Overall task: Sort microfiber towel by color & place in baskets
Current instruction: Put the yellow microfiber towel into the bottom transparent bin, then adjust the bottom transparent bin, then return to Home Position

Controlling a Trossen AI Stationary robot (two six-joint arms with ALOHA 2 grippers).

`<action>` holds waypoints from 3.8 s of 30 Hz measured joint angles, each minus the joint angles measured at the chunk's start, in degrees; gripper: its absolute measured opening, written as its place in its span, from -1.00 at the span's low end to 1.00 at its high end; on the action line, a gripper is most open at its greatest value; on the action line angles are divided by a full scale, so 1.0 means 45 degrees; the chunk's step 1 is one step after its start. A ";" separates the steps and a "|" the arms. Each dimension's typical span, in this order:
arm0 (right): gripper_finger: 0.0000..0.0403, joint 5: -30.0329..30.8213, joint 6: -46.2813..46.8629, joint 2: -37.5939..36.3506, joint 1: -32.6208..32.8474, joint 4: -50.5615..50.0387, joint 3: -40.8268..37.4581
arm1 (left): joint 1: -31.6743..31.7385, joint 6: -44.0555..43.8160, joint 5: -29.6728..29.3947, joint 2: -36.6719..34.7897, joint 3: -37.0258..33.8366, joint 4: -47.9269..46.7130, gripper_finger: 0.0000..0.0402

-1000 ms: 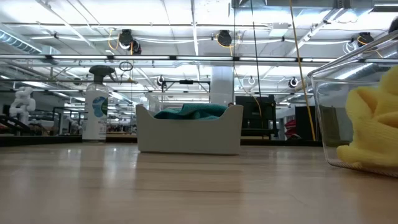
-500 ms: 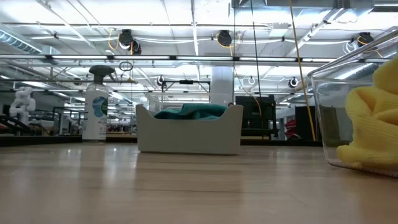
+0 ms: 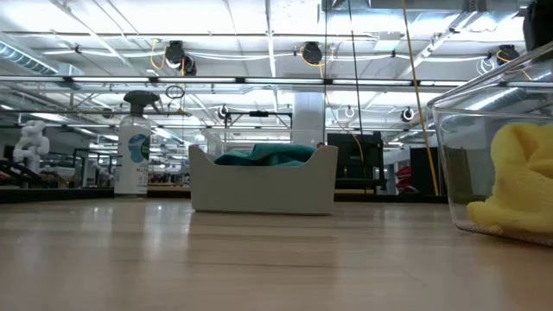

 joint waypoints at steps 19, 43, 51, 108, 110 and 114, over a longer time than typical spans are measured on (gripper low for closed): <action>-1.00 -0.0781 -0.0133 0.0005 -0.0192 -0.3376 0.3072 | 0.0000 -0.0010 0.0000 0.0000 0.0000 -0.0036 0.96; -1.00 -0.2516 0.0753 -0.0024 -0.1214 0.1294 -0.0718 | 0.0824 0.0353 -0.0782 0.0000 -0.0005 -0.0300 0.23; -1.00 -0.2803 -0.0158 0.0010 -0.1470 -0.0855 0.1156 | 0.0845 0.0346 -0.0785 0.0000 -0.0005 -0.0360 0.06; -1.00 0.2174 -0.1350 -0.0044 0.0226 -0.6304 0.3123 | 0.1268 0.1326 -0.0447 -0.0413 -0.0005 -0.0471 0.05; -1.00 0.3182 -0.1774 -0.0046 0.0220 -0.6318 0.3219 | 0.1269 0.1326 -0.0447 -0.0413 -0.0005 -0.0406 0.05; -1.00 0.5014 -0.3320 -0.0371 0.0088 -0.5949 0.3227 | 0.1301 0.1604 -0.0173 -0.0408 -0.0005 -0.0183 0.05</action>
